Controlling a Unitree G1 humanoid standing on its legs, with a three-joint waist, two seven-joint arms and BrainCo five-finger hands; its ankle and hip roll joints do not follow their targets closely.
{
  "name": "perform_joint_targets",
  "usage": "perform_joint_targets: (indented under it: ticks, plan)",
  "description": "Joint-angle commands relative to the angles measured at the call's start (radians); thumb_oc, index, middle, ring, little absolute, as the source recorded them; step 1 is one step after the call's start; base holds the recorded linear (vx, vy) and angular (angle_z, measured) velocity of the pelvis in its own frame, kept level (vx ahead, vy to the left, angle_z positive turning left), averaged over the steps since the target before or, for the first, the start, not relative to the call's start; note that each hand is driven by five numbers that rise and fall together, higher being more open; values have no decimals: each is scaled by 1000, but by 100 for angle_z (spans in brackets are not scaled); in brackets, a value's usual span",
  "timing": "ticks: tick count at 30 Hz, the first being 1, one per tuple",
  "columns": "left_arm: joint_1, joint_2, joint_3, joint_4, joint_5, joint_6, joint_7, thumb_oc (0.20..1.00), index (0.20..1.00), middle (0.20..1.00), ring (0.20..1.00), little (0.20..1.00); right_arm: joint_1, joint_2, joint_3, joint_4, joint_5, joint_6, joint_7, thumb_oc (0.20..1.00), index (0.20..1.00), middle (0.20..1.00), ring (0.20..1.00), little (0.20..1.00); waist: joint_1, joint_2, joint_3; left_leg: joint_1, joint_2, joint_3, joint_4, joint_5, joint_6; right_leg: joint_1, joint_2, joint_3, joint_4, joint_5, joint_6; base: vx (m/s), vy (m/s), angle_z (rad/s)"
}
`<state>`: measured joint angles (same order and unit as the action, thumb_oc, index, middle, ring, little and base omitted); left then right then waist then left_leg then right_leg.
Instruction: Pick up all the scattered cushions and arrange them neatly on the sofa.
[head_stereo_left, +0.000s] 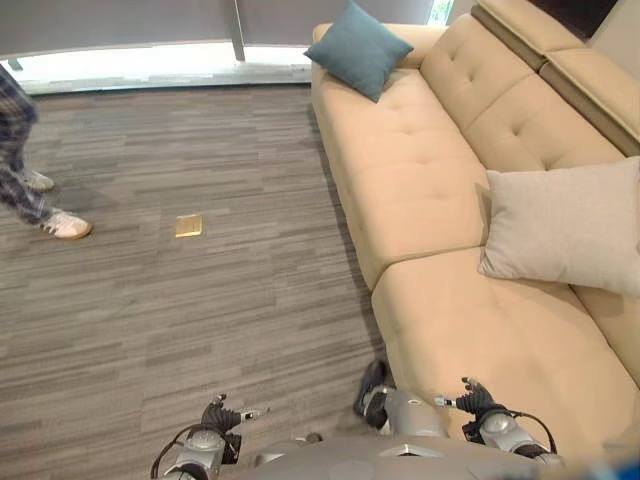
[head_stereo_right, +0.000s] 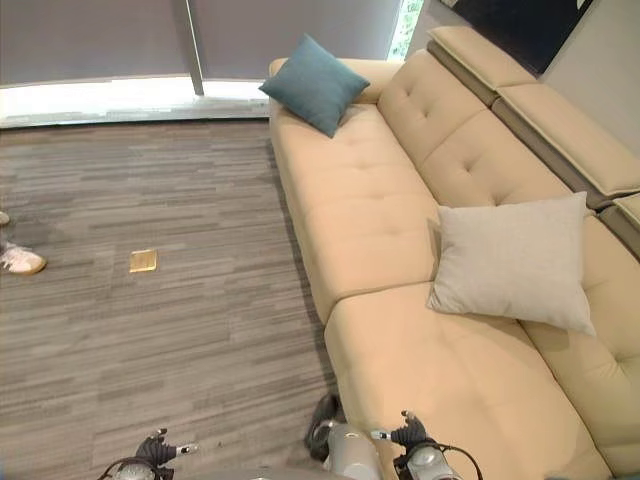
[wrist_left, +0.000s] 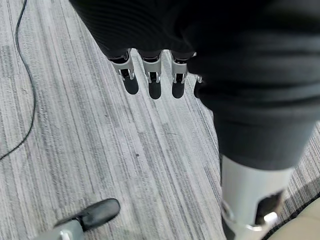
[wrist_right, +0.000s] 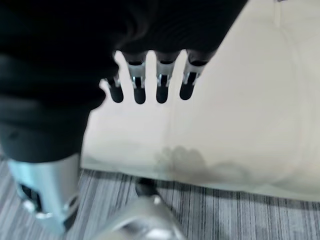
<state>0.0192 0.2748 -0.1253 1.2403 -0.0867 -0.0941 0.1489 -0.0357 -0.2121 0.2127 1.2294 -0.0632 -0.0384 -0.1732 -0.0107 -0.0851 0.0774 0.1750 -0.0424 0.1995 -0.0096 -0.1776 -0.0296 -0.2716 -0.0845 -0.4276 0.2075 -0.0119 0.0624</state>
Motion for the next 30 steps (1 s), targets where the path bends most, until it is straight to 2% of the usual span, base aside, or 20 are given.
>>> perform_joint_targets:
  ticks: [1,3,5,6,8,9,11,12,14,16,17,20,21,22,23,24,25,27,28,30]
  plan:
    - [-24,11,-9,9,32,-13,-25,1000,1000,1000,1000,1000,-20,-31,7,19,14,-11,-23,1000,1000,1000,1000,1000,11,-58,-3,-174,31,-78,314,8,-30,183,0,81,-224,79,68,116,-53,24]
    - [-32,5,-18,5,26,-14,-26,1000,1000,1000,1000,1000,-20,-36,2,18,34,-11,-21,1000,1000,1000,1000,1000,18,-60,5,-229,33,-97,378,16,-28,206,12,118,-238,62,54,100,-1,-44]
    - [-34,1,-24,3,21,-14,-28,1000,1000,1000,1000,1000,-21,-39,1,19,37,-13,-26,1000,1000,1000,1000,1000,22,-75,11,-287,30,-113,361,-2,-16,220,1,138,-247,55,57,130,54,-78]
    - [-40,-1,-33,2,23,-16,-28,1000,1000,1000,1000,1000,-24,-42,7,18,34,-16,-28,1000,1000,1000,1000,1000,33,-77,20,-316,31,-141,290,-2,-11,236,8,168,-252,45,64,162,89,-47]
    - [-47,-2,-37,4,21,-17,-27,1000,1000,1000,1000,1000,-28,-45,12,19,30,-17,-31,1000,1000,1000,1000,1000,42,-70,25,-344,16,-192,203,63,-23,246,23,198,-254,36,63,161,128,-76]
    - [-53,-8,-45,8,15,-22,-25,1000,1000,1000,1000,1000,-35,-51,16,24,25,-18,-38,1000,1000,1000,1000,1000,57,-58,33,-381,8,-266,141,131,-40,265,43,238,-248,19,57,166,157,-94]
    - [-56,-14,-50,15,12,-22,-27,1000,1000,1000,1000,1000,-37,-56,16,27,21,-15,-37,1000,1000,1000,1000,1000,62,-44,33,-396,0,-314,117,161,-46,284,53,278,-229,-5,54,188,209,-76]
    - [-53,-16,-49,21,15,-19,-30,1000,1000,1000,1000,1000,-34,-55,14,27,19,-14,-35,1000,1000,1000,1000,1000,61,-37,26,-376,3,-318,87,159,-39,286,56,289,-221,-11,54,180,237,-96]
    - [-48,-18,-44,26,20,-15,-30,1000,1000,1000,1000,1000,-32,-53,10,28,15,-14,-33,1000,1000,1000,1000,1000,60,-31,19,-353,7,-316,69,164,-34,287,51,295,-206,-19,57,136,216,-96]
    - [-43,-10,-43,28,37,-11,-35,1000,1000,1000,1000,1000,-29,-38,-1,25,16,-11,-26,1000,1000,1000,1000,1000,46,-22,-8,-292,4,-251,67,146,-8,275,8,307,-139,-24,81,209,367,-51]
    - [-42,-10,-43,28,37,-11,-35,1000,1000,1000,1000,1000,-29,-38,-1,24,16,-10,-26,1000,1000,1000,1000,1000,48,-23,-7,-290,4,-250,66,145,-8,275,8,309,-138,-25,81,128,250,-86]
    - [-41,3,-35,22,32,-9,-33,1000,1000,1000,1000,1000,-43,-33,7,10,10,-10,-23,1000,1000,1000,1000,1000,53,-4,0,-258,8,-207,73,122,20,216,-18,285,-17,-18,95,77,183,-110]
    - [-31,11,-21,23,24,-10,-28,1000,1000,1000,1000,1000,-50,-32,11,-17,8,-20,-28,1000,1000,1000,1000,1000,66,1,3,-228,11,-168,62,108,27,197,-45,203,-12,-10,97,96,136,-110]
    - [-29,12,-14,23,17,-11,-27,1000,1000,1000,1000,1000,-58,-36,16,-31,7,-22,-32,1000,1000,1000,1000,1000,76,1,0,-209,13,-138,46,101,26,192,-49,146,-61,6,94,105,98,-142]
    - [-28,13,-10,22,10,-13,-28,1000,1000,1000,1000,1000,-65,-39,17,-39,8,-25,-35,1000,1000,1000,1000,1000,80,2,-2,-202,13,-121,40,99,25,182,-51,111,-84,18,93,57,4,-127]
    - [-31,14,-6,20,-1,-15,-24,1000,1000,1000,1000,1000,-75,-43,17,-52,10,-27,-40,1000,1000,1000,1000,1000,86,5,0,-194,14,-98,38,93,23,159,-62,46,-104,44,95,46,-7,-130]
    - [-34,14,-3,18,-7,-15,-25,1000,1000,1000,1000,1000,-79,-44,20,-62,10,-26,-41,1000,1000,1000,1000,1000,89,14,6,-188,24,-88,42,86,22,148,-65,11,-105,38,91,100,-65,-91]
    - [-37,15,-8,4,-8,-23,-19,1000,1000,1000,1000,1000,-74,-57,9,-105,30,-36,-56,1000,1000,1000,1000,1000,72,1,2,-182,16,-76,65,67,16,167,-36,52,-168,50,90,123,-112,-47]
    - [-37,14,-13,-7,-7,-26,-18,1000,1000,1000,1000,1000,-72,-64,3,-123,37,-40,-67,1000,1000,1000,1000,1000,70,-1,-3,-181,16,-70,73,62,14,177,-38,49,-190,64,94,126,-134,-13]
    - [-42,3,-24,-32,-7,-32,-16,1000,1000,1000,1000,1000,-59,-76,-9,-179,49,-53,-80,1000,1000,1000,1000,1000,50,-8,-4,-194,26,-68,149,37,-2,215,-24,72,-242,72,84,114,-119,2]
